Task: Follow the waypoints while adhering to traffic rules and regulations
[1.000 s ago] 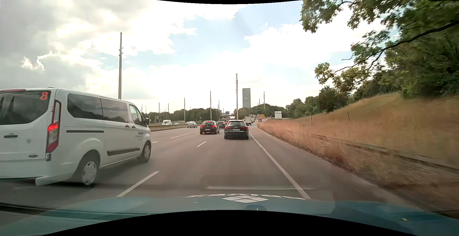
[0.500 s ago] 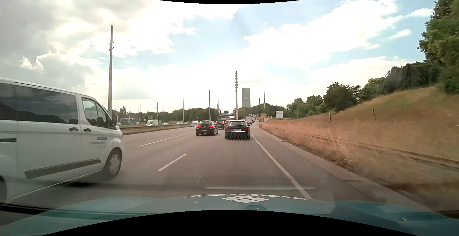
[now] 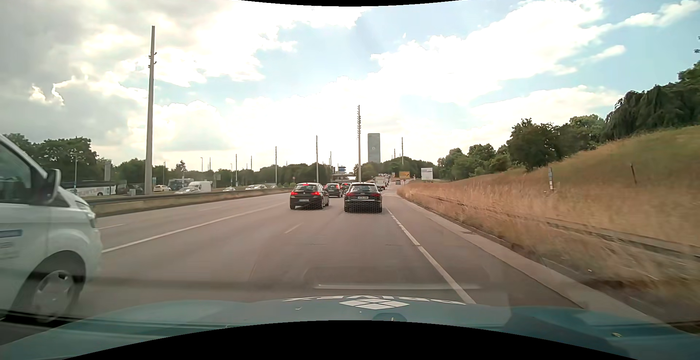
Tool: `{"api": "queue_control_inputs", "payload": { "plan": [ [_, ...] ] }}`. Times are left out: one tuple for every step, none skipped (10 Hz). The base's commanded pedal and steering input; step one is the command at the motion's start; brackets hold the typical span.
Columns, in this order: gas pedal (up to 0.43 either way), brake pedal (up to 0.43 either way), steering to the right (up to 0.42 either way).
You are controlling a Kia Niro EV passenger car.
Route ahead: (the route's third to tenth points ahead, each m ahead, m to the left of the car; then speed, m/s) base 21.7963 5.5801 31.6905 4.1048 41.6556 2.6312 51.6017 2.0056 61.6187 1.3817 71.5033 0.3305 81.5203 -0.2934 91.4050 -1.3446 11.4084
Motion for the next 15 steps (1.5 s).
{"api": "queue_control_inputs", "payload": {
  "plan": [
    [0.157, 0.0, 0.002],
    [0.157, 0.0, 0.002],
    [0.157, 0.0, 0.002],
    [0.157, 0.0, 0.002],
    [0.157, 0.0, 0.003],
    [0.169, 0.0, 0.003],
    [0.177, 0.0, 0.003],
    [0.177, 0.0, 0.003],
    [0.177, 0.0, 0.003],
    [0.177, 0.0, 0.003],
    [0.177, 0.0, 0.003],
    [0.177, 0.0, 0.004],
    [0.177, 0.0, 0.005],
    [0.177, 0.0, 0.005],
    [0.177, 0.0, 0.005]
  ]
}}
